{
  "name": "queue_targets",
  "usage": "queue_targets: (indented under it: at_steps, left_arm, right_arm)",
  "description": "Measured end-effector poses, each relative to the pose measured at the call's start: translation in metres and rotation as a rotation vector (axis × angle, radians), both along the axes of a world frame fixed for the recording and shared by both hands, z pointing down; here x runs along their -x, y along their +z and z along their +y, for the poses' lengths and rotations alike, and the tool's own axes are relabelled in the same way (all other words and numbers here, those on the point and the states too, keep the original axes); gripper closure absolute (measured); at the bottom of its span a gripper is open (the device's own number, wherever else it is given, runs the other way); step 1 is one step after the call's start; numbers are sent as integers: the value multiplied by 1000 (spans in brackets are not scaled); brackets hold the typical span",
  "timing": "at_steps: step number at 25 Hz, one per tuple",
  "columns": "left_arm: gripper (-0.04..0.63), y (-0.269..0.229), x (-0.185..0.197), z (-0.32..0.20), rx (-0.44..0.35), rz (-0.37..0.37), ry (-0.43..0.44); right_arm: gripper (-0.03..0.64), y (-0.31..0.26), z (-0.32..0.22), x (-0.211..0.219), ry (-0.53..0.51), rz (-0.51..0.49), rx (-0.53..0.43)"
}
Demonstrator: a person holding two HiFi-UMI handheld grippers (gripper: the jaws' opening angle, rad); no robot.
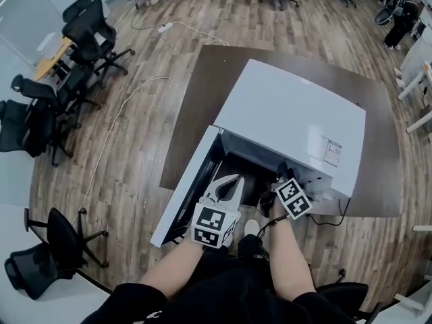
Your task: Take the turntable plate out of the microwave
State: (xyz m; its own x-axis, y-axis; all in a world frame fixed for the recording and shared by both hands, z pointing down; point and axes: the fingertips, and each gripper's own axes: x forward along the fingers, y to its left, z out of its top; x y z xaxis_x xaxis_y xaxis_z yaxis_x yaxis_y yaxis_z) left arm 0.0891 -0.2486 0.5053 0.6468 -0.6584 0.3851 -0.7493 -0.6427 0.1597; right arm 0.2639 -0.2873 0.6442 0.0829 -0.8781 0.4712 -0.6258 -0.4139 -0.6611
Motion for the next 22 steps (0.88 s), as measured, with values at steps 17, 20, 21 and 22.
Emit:
queue_targets:
  at_steps: [17, 20, 21, 22]
  left_arm:
    - [586, 11, -8, 1, 8, -50, 53]
    - [586, 8, -5, 1, 1, -46, 51]
    - [586, 9, -4, 2, 3, -45, 49]
    - [586, 10, -2, 2, 4, -43, 45]
  right_arm:
    - [480, 12, -17, 9, 207, -520, -10]
    - [483, 15, -19, 9, 248, -601, -6]
    - [489, 16, -20, 9, 258, -612, -1]
    - [493, 17, -20, 8, 264, -619, 6]
